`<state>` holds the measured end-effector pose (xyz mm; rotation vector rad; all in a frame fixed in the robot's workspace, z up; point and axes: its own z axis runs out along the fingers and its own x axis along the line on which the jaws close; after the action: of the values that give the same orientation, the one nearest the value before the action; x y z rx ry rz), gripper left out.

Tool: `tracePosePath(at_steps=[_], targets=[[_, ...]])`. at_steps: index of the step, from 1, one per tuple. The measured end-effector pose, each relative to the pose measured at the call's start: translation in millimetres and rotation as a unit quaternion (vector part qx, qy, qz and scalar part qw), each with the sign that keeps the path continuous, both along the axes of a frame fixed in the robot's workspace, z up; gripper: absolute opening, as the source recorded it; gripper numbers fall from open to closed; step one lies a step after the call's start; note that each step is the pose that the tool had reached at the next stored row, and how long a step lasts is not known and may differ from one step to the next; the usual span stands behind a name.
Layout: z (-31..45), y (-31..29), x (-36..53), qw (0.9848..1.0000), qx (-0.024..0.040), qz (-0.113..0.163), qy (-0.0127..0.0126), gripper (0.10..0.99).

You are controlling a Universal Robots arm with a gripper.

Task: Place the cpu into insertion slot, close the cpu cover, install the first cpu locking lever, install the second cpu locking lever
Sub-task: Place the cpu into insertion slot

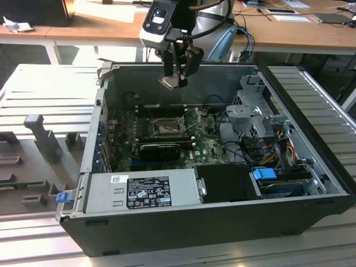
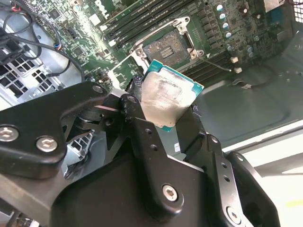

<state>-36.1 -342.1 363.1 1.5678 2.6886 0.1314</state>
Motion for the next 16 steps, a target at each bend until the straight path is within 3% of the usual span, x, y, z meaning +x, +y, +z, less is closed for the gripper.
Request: tracePosePath(at_steps=[8,12,16], targets=[[-0.9,0.0,0.0,0.9991,0.0000,-0.043,0.0000,0.529],[-1.7,0.0,0.0,0.9966,0.0000,-0.082,0.0000,0.529],[-2.0,0.0,0.0,0.9948,0.0000,-0.102,0.0000,0.529]])
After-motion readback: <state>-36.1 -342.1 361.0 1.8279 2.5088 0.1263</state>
